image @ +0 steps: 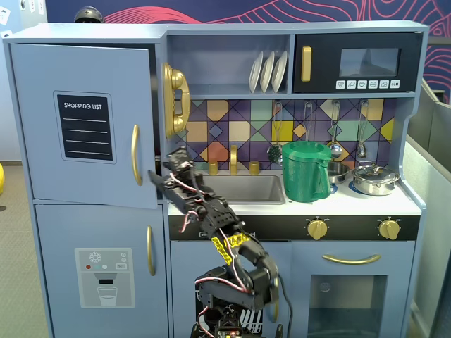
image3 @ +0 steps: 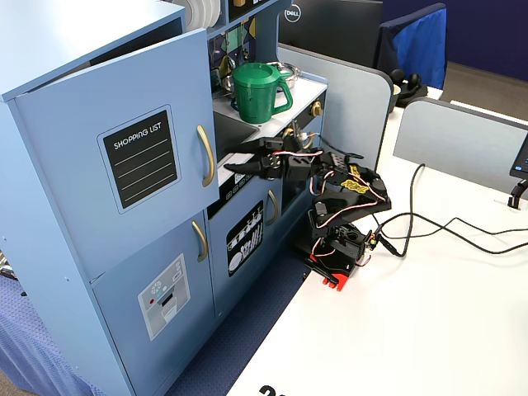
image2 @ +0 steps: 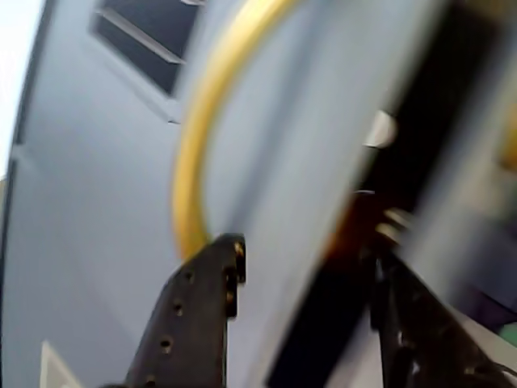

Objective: Open the left cabinet door

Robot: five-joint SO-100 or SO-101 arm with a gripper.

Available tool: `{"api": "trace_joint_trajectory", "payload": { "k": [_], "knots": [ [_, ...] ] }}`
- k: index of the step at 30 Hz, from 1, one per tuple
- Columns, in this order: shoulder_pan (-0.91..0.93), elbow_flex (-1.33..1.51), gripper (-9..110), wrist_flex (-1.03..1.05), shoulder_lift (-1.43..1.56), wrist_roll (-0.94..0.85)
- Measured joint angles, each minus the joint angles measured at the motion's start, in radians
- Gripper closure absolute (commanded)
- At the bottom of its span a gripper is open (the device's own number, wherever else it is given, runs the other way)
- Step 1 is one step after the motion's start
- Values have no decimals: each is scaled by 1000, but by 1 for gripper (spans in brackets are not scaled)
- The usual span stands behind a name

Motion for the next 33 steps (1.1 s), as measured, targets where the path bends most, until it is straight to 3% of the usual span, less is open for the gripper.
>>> {"api": "trace_joint_trajectory", "payload": {
  "k": [7, 16, 24, 33],
  "knots": [
    [109, 0, 92, 94, 55, 63],
    [187, -100, 92, 57, -222, 133],
    [58, -160, 93, -64, -337, 8],
    [-178, 32, 93, -196, -213, -186]
  ]
}}
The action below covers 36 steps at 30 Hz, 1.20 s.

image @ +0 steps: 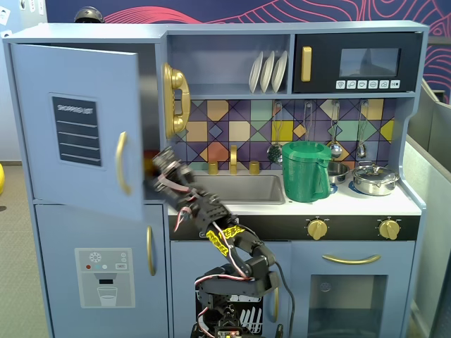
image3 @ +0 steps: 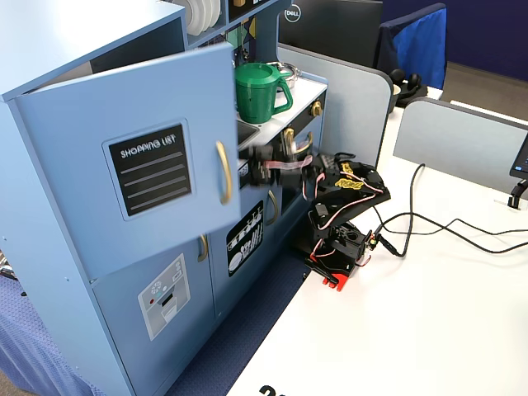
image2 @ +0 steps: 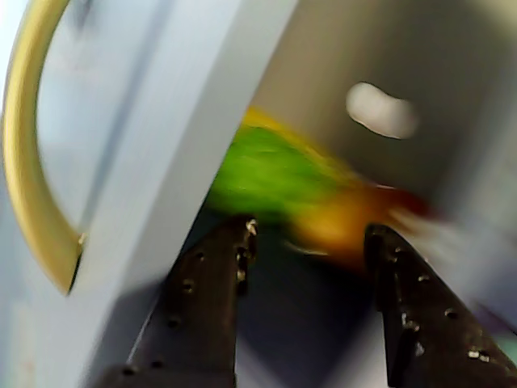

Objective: Open the left cabinet door

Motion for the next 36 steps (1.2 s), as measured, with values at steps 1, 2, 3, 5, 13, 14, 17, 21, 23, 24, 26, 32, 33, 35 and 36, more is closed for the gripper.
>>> {"api": "trace_joint_trajectory", "payload": {
  "k": [1, 2, 3, 5, 13, 14, 17, 21, 23, 24, 26, 32, 33, 35, 36],
  "knots": [
    [-41, 20, 93, -21, 5, -9],
    [-69, 38, 93, -43, 5, -26],
    [-100, 52, 93, -67, 6, -35],
    [-150, 64, 93, -117, 6, -55],
    [-347, 78, 94, -296, -97, -147],
    [-367, 78, 94, -310, -110, -155],
    [-403, 80, 94, -337, -135, -170],
    [-373, 97, 94, -339, -124, -161],
    [-272, 103, 95, -281, -89, -121],
    [-199, 107, 96, -230, -63, -94],
    [-31, 109, 96, -98, -6, -12],
    [522, 109, 95, 514, 123, 245],
    [597, 109, 95, 623, 129, 272],
    [713, 109, 94, 830, 138, 339],
    [758, 109, 95, 925, 140, 367]
  ]
}}
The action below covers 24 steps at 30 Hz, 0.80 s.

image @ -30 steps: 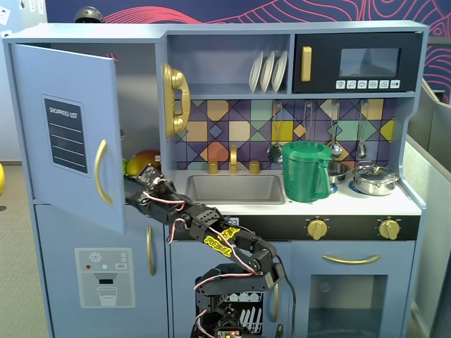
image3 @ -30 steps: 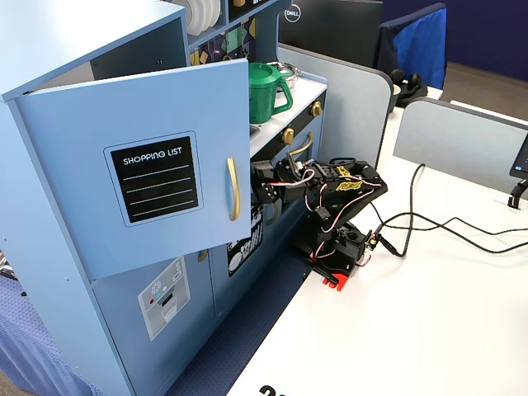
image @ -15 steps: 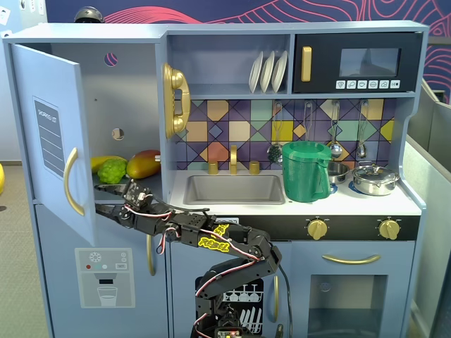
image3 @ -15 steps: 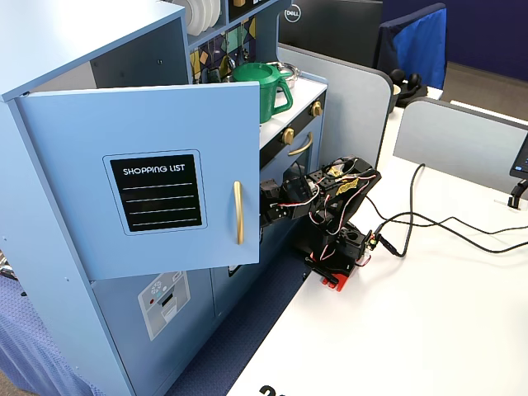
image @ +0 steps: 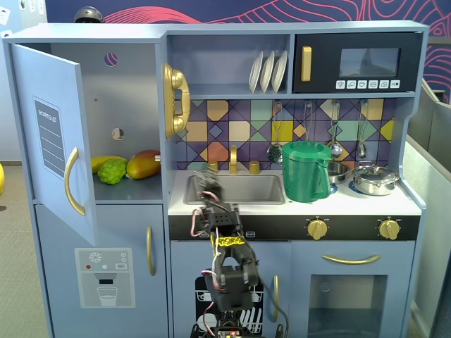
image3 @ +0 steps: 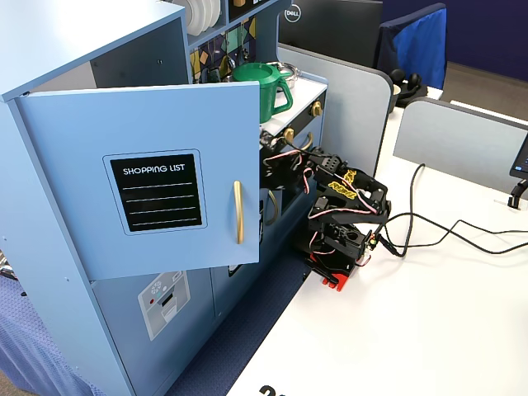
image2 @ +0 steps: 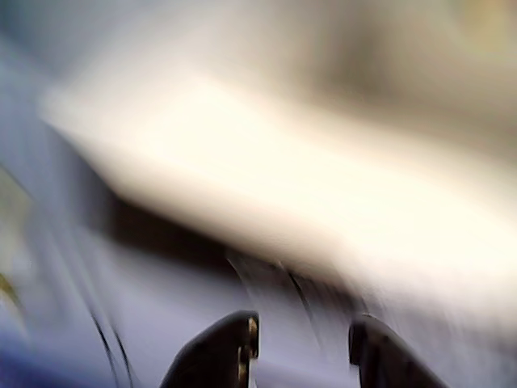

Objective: Open the left cabinet door

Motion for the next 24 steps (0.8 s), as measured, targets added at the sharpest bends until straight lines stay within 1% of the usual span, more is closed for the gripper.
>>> {"api": "trace_joint_trajectory", "payload": {
  "k": [4, 8, 11, 16, 24],
  "knots": [
    [86, 0, 95, 299, 0, 123],
    [124, 21, 95, 423, 3, 196],
    [135, 69, 95, 449, 20, 215],
    [132, 218, 95, 453, 129, 239],
    [130, 390, 95, 374, 318, 252]
  ]
}}
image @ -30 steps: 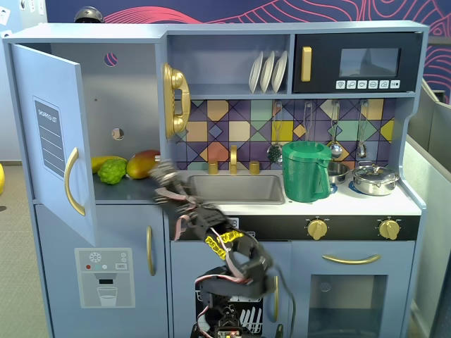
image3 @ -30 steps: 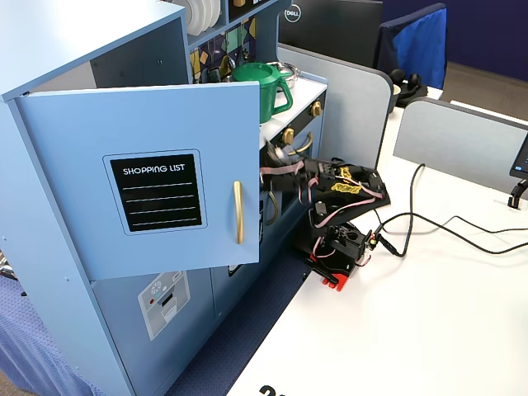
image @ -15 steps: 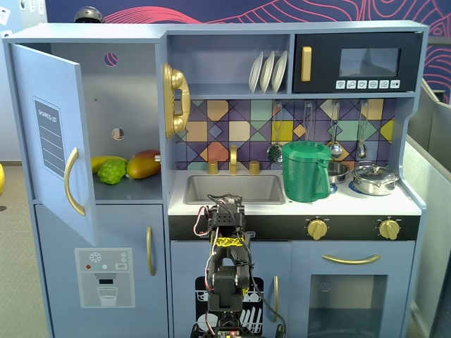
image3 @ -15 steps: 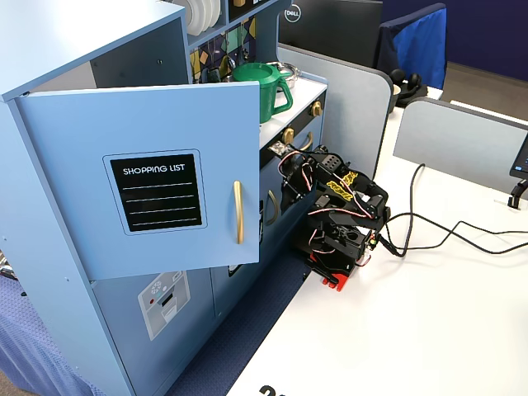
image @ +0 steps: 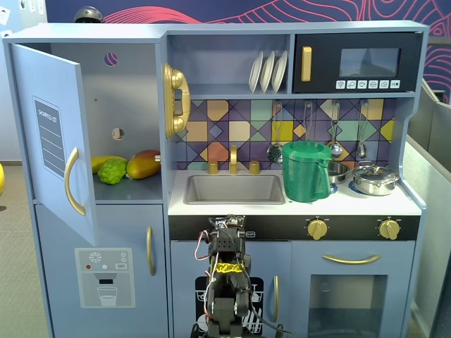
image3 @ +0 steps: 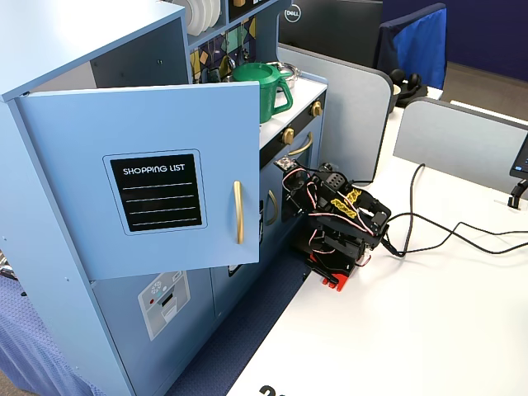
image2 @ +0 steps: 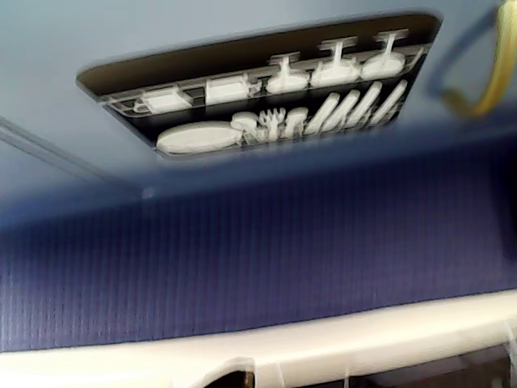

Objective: Open the left cabinet door

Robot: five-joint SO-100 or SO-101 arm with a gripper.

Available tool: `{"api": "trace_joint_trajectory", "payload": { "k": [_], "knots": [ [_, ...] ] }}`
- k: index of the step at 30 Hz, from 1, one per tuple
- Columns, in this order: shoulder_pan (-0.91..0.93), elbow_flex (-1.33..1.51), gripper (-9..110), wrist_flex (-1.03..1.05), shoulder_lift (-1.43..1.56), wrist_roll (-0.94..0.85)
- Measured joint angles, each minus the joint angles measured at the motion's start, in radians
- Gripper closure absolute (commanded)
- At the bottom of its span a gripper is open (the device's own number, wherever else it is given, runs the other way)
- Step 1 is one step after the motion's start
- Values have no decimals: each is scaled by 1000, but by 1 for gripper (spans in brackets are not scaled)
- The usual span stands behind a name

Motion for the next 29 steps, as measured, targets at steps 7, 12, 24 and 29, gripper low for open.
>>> {"api": "trace_joint_trajectory", "payload": {
  "k": [7, 12, 24, 29],
  "knots": [
    [-44, 25, 97, -29, 23, 46],
    [-91, 25, 98, -31, 25, 92],
    [-112, 25, 101, -31, 25, 135],
    [-112, 25, 101, -31, 25, 153]
  ]
}}
